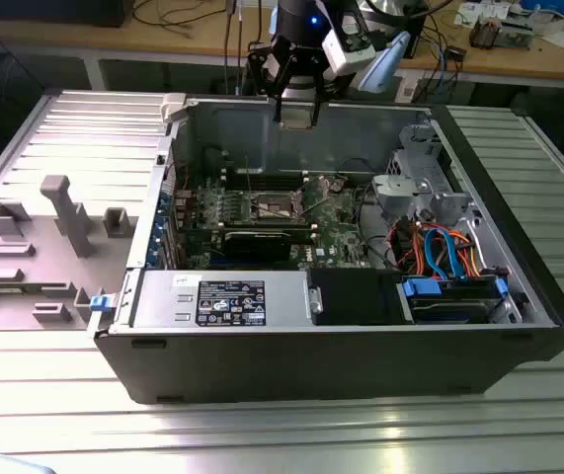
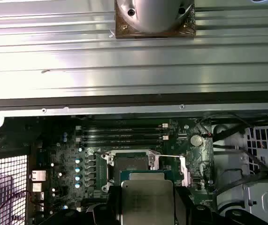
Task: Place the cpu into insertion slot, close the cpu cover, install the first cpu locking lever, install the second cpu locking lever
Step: 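Place the cpu into insertion slot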
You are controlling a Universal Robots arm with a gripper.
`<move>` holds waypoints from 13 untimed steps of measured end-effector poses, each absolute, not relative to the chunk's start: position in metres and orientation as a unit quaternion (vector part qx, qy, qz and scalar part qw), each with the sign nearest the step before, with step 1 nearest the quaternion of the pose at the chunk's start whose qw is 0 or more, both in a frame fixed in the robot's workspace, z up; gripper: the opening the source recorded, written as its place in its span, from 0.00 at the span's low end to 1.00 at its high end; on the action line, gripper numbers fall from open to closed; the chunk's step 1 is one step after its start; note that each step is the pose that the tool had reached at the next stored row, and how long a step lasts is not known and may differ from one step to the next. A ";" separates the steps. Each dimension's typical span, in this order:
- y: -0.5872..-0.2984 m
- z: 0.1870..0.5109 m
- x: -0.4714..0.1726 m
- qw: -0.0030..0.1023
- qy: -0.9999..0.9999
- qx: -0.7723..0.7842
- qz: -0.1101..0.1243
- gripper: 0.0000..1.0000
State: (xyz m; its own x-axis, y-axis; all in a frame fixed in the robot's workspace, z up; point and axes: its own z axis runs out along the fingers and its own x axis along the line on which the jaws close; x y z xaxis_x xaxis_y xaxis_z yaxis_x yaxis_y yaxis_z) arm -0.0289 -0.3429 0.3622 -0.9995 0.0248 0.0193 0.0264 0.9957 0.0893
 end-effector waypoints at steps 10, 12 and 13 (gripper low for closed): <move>-0.346 0.361 -0.029 0.009 -0.999 -0.025 -0.045 0.55; -0.346 0.361 -0.029 0.009 -0.999 -0.025 -0.045 0.55; -0.346 0.361 -0.029 0.009 -0.999 -0.025 -0.045 0.55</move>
